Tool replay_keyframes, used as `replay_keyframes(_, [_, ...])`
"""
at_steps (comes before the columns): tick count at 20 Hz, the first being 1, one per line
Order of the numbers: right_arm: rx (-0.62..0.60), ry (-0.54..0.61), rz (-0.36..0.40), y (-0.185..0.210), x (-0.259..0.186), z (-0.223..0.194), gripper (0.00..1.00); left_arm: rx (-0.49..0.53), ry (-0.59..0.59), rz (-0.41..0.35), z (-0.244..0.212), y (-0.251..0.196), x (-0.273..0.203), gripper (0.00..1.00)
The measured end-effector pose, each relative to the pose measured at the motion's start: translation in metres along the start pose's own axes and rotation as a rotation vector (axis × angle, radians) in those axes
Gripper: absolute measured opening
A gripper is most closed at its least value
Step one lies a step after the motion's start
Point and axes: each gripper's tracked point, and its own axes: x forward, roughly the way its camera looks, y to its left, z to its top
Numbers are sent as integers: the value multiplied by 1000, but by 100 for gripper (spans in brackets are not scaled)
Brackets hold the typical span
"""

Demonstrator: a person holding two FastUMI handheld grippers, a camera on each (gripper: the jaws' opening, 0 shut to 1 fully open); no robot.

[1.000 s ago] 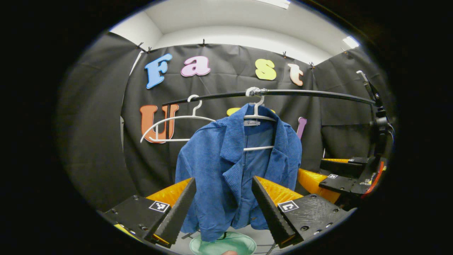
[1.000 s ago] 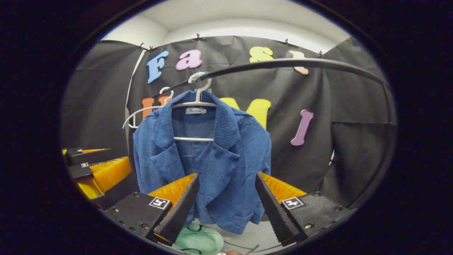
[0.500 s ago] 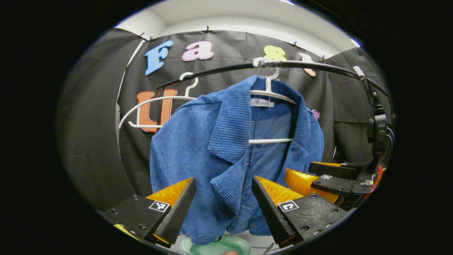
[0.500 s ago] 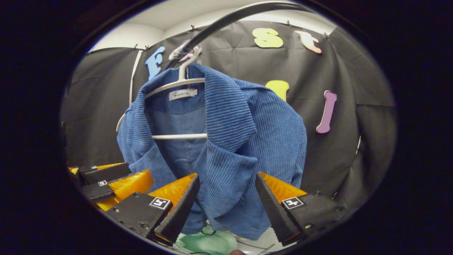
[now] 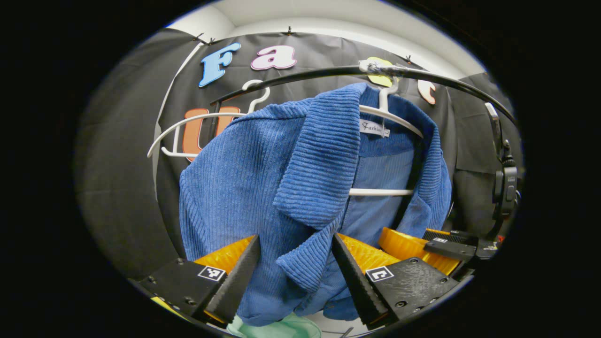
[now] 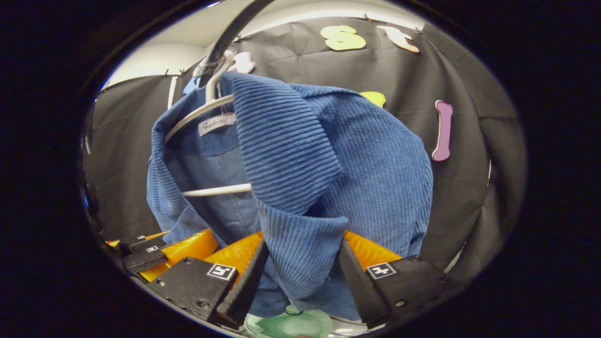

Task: Grasp the clothes on the hanger with both hands and then place them into the laundry hamper below.

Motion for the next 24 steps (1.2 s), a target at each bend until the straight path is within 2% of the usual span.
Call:
replay_keyframes(3, [73, 9, 25, -16, 0, 4, 69, -19, 5, 11, 2, 3, 9, 77])
replay_keyframes(5, [125, -7, 28, -29, -3, 12, 50, -33, 13, 12, 3, 4, 11, 69])
replay_keyframes(7, [170, -28, 47, -37, -6, 22, 39, -44, 25, 3, 5, 8, 12, 45])
replay_keyframes(9, [207, -54, 64, -45, -13, 29, 27, -58, 19, 35, 10, 17, 10, 21])
replay_keyframes(10, [218, -65, 78, -48, -16, 35, 23, -72, 23, 7, 10, 15, 8, 10])
replay_keyframes(11, [228, -77, 87, -51, -19, 38, 21, -79, 20, 9, 13, 14, 4, 22])
replay_keyframes(13, [251, -97, 104, -57, -26, 47, 18, -81, -3, -8, 21, 15, -4, 8])
replay_keyframes(14, [267, -112, 114, -60, -28, 53, 17, -73, -23, -10, 28, 17, -10, 13])
replay_keyframes(17, [315, -130, 140, -67, -33, 68, 14, -52, -74, 38, 49, 40, -20, 2])
replay_keyframes(18, [334, -140, 152, -68, -36, 74, 14, -71, -71, 41, 53, 45, -23, 8])
replay_keyframes(20, [384, -177, 176, -71, -44, 88, 13, -111, -105, 51, 68, 55, -28, 8])
replay_keyframes(21, [398, -195, 181, -75, -46, 96, 13, -117, -124, 71, 76, 63, -32, 3])
replay_keyframes(24, [415, -224, 190, -81, -48, 112, 12, -105, -160, 111, 98, 82, -36, 3])
